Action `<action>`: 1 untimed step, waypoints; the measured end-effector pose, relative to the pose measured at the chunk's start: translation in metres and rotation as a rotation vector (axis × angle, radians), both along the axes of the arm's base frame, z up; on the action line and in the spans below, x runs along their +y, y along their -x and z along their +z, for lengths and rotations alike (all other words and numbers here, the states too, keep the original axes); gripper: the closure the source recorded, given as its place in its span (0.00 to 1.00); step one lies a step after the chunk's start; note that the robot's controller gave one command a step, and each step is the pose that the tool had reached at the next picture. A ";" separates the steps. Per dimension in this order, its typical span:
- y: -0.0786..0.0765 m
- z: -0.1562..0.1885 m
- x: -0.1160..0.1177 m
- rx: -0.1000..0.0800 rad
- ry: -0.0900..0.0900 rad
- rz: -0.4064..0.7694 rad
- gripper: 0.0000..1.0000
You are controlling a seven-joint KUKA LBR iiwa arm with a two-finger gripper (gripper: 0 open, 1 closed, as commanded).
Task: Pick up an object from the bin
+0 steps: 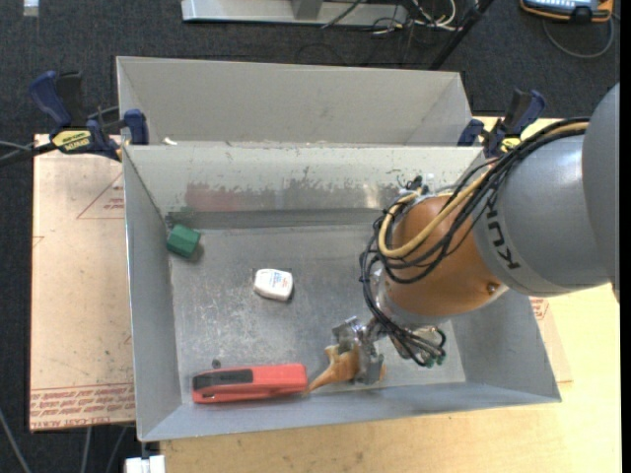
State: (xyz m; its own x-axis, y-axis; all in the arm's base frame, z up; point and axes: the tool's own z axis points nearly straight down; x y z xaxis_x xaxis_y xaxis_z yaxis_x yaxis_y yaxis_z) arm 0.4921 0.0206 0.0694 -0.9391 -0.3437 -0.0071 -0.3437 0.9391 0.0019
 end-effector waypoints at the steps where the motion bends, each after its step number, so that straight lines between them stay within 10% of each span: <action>1: -0.010 0.123 0.006 0.000 -0.001 -0.015 1.00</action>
Offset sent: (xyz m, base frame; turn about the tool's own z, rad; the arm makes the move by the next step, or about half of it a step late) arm 0.0000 0.0000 0.0000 0.0000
